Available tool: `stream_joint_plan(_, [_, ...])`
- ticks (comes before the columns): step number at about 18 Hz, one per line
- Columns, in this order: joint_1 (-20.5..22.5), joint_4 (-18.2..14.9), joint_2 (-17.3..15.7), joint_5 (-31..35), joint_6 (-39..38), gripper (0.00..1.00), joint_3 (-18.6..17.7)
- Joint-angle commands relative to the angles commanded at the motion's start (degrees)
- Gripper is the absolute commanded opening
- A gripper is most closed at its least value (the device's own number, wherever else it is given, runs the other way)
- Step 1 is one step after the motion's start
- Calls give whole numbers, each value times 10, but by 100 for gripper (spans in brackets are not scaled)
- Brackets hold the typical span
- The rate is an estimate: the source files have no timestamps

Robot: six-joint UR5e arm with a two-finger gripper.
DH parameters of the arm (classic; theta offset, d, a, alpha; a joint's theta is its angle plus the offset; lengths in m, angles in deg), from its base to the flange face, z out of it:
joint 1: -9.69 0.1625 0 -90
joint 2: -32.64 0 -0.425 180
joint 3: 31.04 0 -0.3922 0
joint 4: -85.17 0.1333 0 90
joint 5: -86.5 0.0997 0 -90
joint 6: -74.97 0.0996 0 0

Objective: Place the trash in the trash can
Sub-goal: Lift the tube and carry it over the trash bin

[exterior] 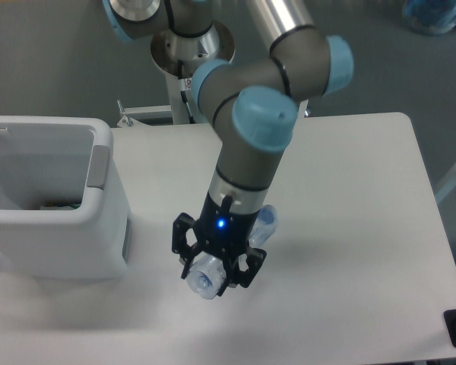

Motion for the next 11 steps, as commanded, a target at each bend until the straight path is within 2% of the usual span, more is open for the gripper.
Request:
stream_joint_plan(3, [13,3,-12,-80,-23,64,24])
stream_joint_plan(11, [15,6,-54,-208,-27,63,26])
